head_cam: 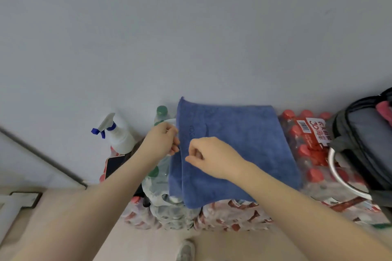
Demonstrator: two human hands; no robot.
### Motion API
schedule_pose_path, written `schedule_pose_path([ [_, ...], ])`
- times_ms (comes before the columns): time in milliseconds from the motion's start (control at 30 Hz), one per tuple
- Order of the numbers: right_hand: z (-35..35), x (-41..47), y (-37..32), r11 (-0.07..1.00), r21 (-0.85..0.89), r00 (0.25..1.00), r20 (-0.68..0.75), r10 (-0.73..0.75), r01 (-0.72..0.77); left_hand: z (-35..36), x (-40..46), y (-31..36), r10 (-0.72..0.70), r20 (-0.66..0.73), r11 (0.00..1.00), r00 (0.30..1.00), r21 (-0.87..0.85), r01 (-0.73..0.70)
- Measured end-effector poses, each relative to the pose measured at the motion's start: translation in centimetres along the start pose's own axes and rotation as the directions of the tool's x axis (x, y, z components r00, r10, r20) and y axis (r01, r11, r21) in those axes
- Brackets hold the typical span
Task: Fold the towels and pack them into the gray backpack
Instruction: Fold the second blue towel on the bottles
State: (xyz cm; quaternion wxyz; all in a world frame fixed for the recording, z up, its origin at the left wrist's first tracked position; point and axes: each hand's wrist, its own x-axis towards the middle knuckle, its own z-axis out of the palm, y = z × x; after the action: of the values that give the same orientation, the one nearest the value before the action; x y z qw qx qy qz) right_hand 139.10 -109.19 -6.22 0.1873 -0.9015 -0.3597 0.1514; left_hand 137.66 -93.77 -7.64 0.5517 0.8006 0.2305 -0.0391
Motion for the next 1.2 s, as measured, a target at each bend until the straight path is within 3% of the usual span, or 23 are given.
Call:
schedule_pose_path([
  [133,3.5,-2.4,-0.9,0.96,-0.222,0.985,0.034,-0.17,0.173,0.6,-3.8,-2.2,-0.042,0.023,0.997,0.999,-0.063,0.044],
  [333,7.3,-4.7,0.6,0.909,-0.404,0.992,-0.016,-0.122,0.105,2.2,-7.7,-3.8,-0.2,0.015,0.929,0.98,-0.316,0.195],
  [367,7.6,-5.0,0.7,0.926,-0.367,0.991,-0.056,-0.12,0.092,2.3,-8.2,-3.6,-0.23,0.035,0.908,0.972,-0.352,0.228],
  [433,7.5,-5.3,0.9,0.988,-0.114,0.988,-0.102,-0.116,0.104,2.5,-9.1,-3.6,-0.249,0.051,0.904,0.967,-0.347,0.251],
  [567,6.4,-6.0,1.7,0.97,0.242,0.953,-0.299,0.048,0.027,3.5,-10.6,-4.3,-0.337,0.211,0.798,0.917,-0.454,0.398],
  [700,6.1,-6.9,1.9,0.934,0.356,0.867,-0.472,0.159,0.022,5.2,-10.3,-3.8,-0.313,0.456,0.558,0.833,-0.621,0.55],
  [767,5.6,-7.5,1.9,0.886,0.462,0.87,-0.451,0.197,0.039,5.8,-9.7,-3.3,-0.257,0.483,0.435,0.837,-0.716,0.546],
  [867,5.0,-8.1,2.1,0.858,0.514,0.883,-0.411,0.228,0.018,6.3,-9.6,-2.3,-0.192,0.476,0.383,0.858,-0.769,0.512],
  [933,4.7,-8.3,2.1,0.9,0.437,0.897,-0.402,0.182,0.013,6.3,-9.8,-1.8,-0.139,0.416,0.43,0.898,-0.792,0.434],
  [1000,4.6,-8.4,2.1,0.96,0.276,0.925,-0.374,0.071,0.038,6.2,-9.8,-1.9,-0.112,0.226,0.648,0.968,-0.721,0.243],
  [1067,4.6,-8.6,1.9,0.987,0.125,0.957,-0.284,-0.062,0.101,5.4,-9.7,-2.7,-0.074,-0.066,0.891,0.995,-0.453,0.036],
  [1100,4.8,-8.7,1.8,0.987,0.08,0.967,-0.223,-0.12,0.141,4.9,-9.5,-3.3,-0.009,-0.187,0.963,0.982,-0.265,-0.042],
  [1200,5.1,-9.2,1.9,0.982,0.049,0.975,-0.136,-0.177,0.185,3.9,-9.4,-5.4,0.163,-0.262,0.97,0.951,0.218,-0.106],
])
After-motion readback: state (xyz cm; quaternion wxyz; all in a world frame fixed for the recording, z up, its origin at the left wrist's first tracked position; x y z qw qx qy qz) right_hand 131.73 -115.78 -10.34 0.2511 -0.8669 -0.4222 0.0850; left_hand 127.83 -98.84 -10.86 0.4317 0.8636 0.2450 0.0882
